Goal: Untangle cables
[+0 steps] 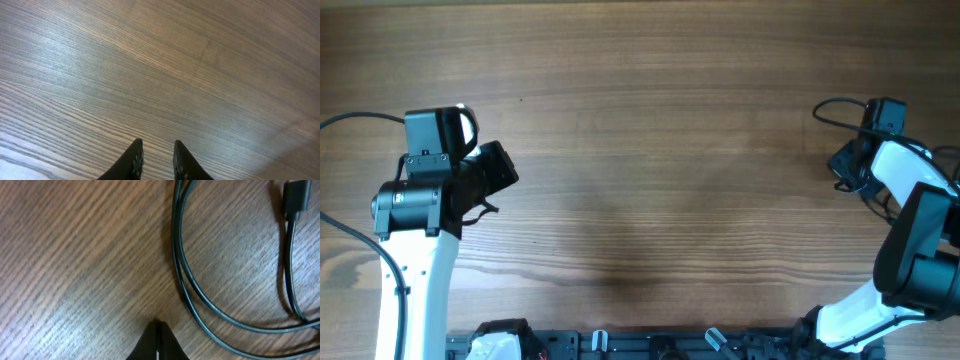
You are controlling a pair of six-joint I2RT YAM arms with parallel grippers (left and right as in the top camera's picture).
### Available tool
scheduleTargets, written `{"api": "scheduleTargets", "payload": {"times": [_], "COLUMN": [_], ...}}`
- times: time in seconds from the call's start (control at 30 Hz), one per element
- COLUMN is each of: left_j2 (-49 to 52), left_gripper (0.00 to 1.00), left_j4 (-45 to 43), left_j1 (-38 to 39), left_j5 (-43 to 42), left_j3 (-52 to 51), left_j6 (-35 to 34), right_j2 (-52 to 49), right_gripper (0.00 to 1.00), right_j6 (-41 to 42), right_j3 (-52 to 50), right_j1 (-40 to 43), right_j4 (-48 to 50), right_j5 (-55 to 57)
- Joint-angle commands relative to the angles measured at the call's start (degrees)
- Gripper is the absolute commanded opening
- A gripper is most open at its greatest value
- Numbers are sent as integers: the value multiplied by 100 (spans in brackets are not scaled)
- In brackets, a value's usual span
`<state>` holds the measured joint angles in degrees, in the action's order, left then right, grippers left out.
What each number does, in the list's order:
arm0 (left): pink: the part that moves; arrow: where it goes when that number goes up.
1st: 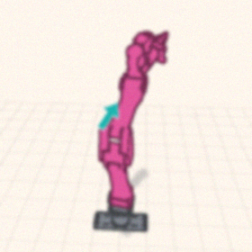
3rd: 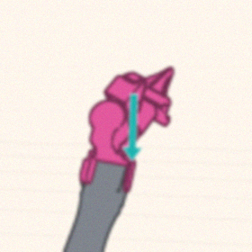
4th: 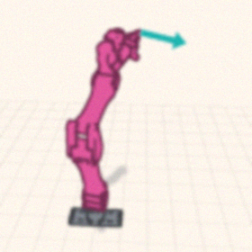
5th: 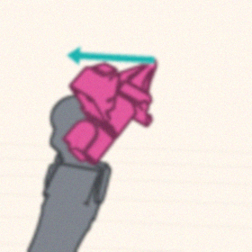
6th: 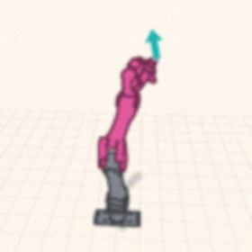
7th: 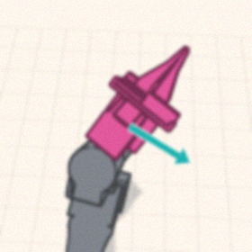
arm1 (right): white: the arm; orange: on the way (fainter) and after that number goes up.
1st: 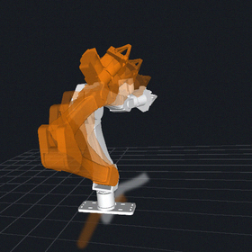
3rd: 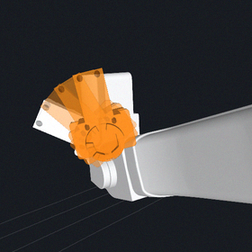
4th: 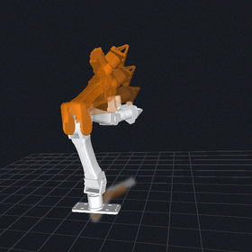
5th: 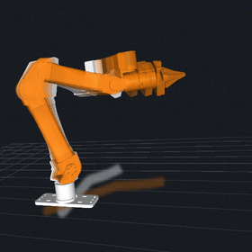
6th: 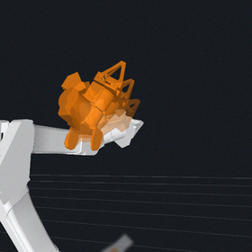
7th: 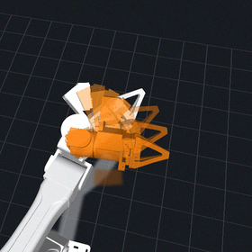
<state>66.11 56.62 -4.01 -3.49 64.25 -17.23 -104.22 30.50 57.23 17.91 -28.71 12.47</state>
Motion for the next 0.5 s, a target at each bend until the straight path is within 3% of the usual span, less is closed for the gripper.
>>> {"api": "scheduleTargets", "payload": {"times": [0.0, 0.07, 0.3, 0.47], "left_j2": [28, 28, 28, 28], "left_gripper": [22, 22, 23, 23], "left_j4": [-13, 13, -20, -20], "left_j1": [15, 15, 15, 15], "left_j5": [-52, -52, -52, -52], "left_j3": [48, 48, 48, 48], "left_j6": [52, 50, 52, 52], "right_j2": [-562, -789, -1034, -1034], "right_gripper": [4, 4, 4, 4], "right_j6": [-76, -221, 295, 461], "right_j3": [-70, -72, -72, -72], "right_j1": [7, 74, 1147, 2218], "right_j4": [68, 66, 103, 240], "right_j5": [221, 750, 704, -133]}}
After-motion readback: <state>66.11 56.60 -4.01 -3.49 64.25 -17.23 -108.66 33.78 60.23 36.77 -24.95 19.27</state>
